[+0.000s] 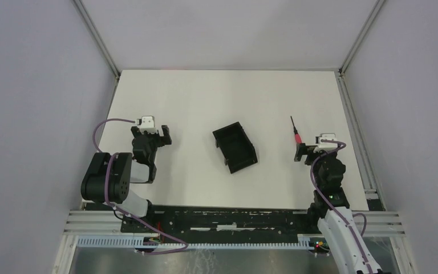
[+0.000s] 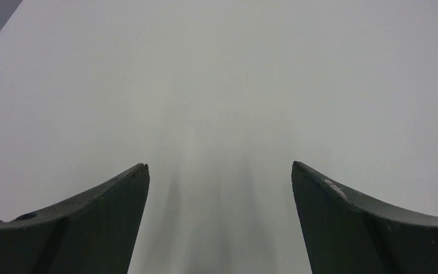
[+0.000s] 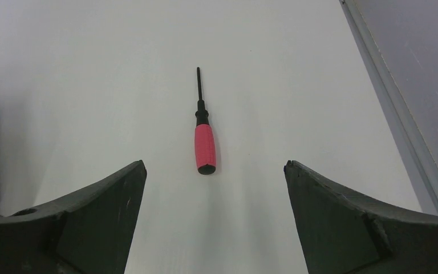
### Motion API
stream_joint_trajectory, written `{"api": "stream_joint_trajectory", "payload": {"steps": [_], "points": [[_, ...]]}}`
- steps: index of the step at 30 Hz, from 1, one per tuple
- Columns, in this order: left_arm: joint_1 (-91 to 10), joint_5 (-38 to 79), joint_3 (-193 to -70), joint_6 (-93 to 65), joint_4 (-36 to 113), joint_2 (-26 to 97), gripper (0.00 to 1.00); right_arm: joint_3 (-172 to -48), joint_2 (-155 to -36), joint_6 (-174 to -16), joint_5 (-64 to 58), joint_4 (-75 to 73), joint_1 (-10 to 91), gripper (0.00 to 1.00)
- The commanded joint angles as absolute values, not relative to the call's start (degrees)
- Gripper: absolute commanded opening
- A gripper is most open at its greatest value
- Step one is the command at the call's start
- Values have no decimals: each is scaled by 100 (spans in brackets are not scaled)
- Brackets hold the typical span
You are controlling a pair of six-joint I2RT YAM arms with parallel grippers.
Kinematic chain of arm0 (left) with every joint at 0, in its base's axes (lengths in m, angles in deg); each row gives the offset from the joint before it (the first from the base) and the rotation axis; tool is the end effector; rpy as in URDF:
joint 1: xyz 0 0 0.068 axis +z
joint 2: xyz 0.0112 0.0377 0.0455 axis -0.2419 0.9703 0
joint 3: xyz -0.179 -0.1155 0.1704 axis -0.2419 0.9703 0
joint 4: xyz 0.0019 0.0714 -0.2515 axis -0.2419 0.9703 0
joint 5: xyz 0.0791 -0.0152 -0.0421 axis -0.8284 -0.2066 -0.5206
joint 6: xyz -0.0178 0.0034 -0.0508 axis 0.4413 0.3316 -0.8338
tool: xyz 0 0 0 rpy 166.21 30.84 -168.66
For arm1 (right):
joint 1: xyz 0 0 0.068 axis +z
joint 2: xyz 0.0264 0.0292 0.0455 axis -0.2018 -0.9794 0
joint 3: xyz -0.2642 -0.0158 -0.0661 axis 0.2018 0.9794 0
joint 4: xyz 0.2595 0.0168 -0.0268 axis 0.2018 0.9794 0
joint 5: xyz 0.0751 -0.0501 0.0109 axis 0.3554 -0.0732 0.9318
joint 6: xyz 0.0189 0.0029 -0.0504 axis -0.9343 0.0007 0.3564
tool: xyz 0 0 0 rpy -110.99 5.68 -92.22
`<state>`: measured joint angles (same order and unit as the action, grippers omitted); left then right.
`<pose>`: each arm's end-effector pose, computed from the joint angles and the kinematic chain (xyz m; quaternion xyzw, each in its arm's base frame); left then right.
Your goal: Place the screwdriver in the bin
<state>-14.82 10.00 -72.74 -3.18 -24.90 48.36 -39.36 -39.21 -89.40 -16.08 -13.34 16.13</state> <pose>0.2427 -0.0020 0.1384 -0.0138 0.7622 0.0067 0.6471 0.1393 0.0077 0.1829 0.0091 0.7533 -0.0013 0.6577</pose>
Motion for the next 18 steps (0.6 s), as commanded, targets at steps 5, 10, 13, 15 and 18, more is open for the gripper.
{"api": "stream_joint_trajectory", "payload": {"steps": [5, 10, 13, 15, 18], "points": [[-1462, 1053, -7335, -401, -2662, 4794, 100, -5443, -4529, -9122, -1571, -865, 1610, 98], [-1462, 1048, -7335, -401, -2662, 4794, 100, -7414, -5877, -8876, -1605, 720, 1604, 98], [-1462, 1048, -7335, -401, -2662, 4798, 100, -9111, -7141, -8496, -1985, 2412, 1605, 98], [-1462, 1051, -7335, -401, -2662, 4798, 100, -10471, -8236, -8195, -2024, 3706, 1604, 98], [-1462, 1053, -7335, -401, -2662, 4794, 100, -11321, -9152, -8125, -1969, 4331, 1593, 98]]}}
